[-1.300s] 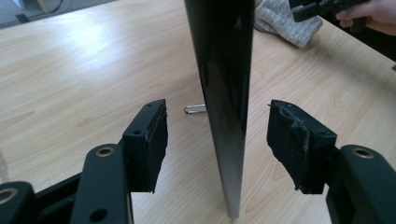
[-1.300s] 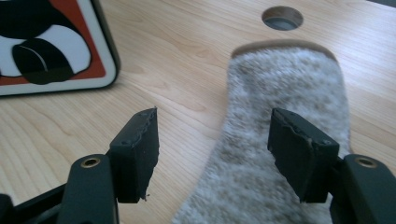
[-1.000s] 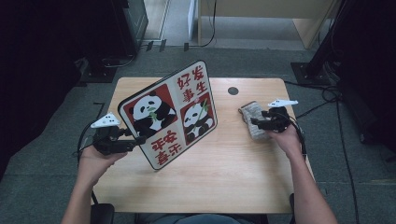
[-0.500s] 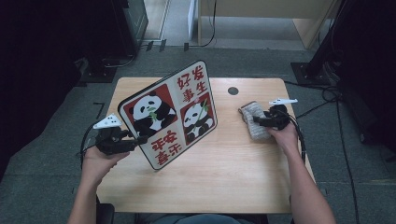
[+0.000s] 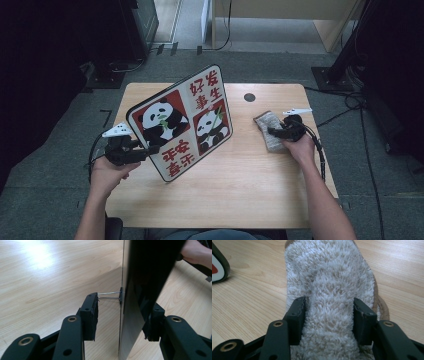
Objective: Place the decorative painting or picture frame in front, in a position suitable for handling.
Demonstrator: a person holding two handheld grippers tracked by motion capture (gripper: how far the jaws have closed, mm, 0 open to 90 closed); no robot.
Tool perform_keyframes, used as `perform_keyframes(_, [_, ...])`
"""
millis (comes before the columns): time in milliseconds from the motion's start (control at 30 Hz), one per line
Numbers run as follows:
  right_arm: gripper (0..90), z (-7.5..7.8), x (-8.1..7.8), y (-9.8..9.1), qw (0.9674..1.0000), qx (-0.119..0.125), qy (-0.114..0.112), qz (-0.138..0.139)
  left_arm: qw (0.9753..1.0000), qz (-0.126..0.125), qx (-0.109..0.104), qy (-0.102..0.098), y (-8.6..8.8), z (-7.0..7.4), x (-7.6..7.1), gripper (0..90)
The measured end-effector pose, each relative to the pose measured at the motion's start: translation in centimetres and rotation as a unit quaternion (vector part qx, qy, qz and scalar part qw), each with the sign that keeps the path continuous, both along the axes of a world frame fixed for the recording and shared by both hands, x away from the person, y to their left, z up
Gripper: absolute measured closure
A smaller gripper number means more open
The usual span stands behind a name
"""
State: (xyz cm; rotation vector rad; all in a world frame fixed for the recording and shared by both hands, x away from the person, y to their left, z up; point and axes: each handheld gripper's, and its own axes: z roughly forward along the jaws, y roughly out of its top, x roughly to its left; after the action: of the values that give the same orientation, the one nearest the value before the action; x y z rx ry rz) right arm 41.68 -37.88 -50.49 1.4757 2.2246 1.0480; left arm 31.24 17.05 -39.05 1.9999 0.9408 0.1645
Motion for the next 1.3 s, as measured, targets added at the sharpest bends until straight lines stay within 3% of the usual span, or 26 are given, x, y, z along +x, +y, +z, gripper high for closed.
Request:
perform_keyframes(167, [57.9, -0.3, -0.2, -0.1, 0.9999, 0.014, 0.001, -0.008, 1.0000, 0.000, -0.006, -0.008, 0.0, 0.2, 0.2, 54.8])
perform_keyframes(400, [62.6, -0.4, 0.0, -0.1, 0.9996, 0.020, 0.008, -0.017, 0.9999, -0.005, -0.016, -0.004, -0.1, 0.1, 0.5, 61.0])
perform_keyframes(733, [70.1, 0.4, 0.0, 0.1, 0.9991, 0.022, 0.028, -0.025, 0.9997, -0.003, -0.023, -0.004, 0.0, 0.2, 0.6, 62.3])
perform_keyframes(1300, [70.1, 2.9, -0.7, 1.4, 0.9991, 0.035, 0.022, 0.010, 0.9991, -0.006, -0.041, 0.000, 0.3, 0.1, 0.6, 68.5])
